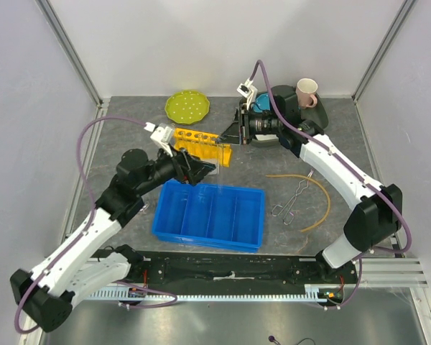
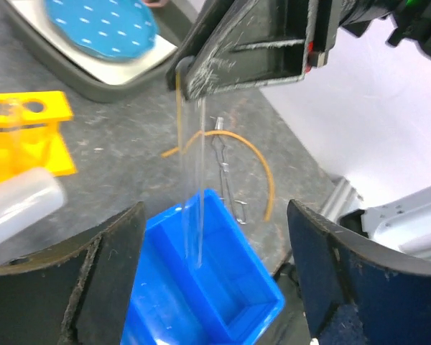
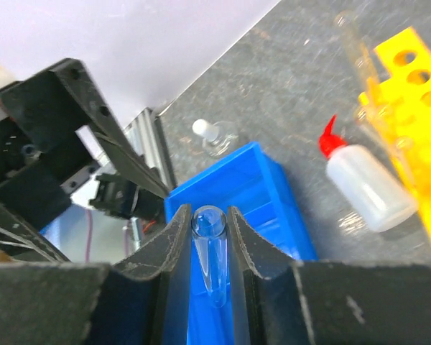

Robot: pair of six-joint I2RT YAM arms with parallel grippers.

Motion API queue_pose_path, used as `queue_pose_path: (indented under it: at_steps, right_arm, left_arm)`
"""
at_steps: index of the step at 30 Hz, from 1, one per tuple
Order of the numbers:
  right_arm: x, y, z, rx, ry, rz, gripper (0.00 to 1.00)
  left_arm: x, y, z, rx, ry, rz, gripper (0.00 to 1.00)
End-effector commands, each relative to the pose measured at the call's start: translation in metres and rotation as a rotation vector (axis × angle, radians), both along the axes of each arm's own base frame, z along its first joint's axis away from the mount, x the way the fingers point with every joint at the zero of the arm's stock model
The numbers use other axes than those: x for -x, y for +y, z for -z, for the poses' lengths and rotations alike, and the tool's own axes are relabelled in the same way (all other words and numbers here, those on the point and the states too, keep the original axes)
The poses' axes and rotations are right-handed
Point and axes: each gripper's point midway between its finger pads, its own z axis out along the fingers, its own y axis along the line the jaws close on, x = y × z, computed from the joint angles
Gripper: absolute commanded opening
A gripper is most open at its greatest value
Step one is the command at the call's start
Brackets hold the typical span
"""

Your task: Organize the chemistry lab equipment

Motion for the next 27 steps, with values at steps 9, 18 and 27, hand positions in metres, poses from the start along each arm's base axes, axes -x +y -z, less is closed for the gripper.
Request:
queue_pose_path:
  at_steps: [9,18,27]
  right_arm:
    - [-0.085,-0.011,-0.014,0.178,-0.434,0.182,0.24]
    - [-0.127,0.002,-0.008,0.163,-0.525,0.239,0.25]
    - [-0.144,0.011,-0.005,0.132,-0.528,0.261,0.25]
  left_arm:
    - [0.004,0.101,0.039,-0.361,-0.045,-0.357,0.89]
    - [0.015,0.114,0.054,-0.322,-0.001,-0.413,0.89]
    - [0.018,0.121,0.057,-0.33,0.006,-0.438,0.9]
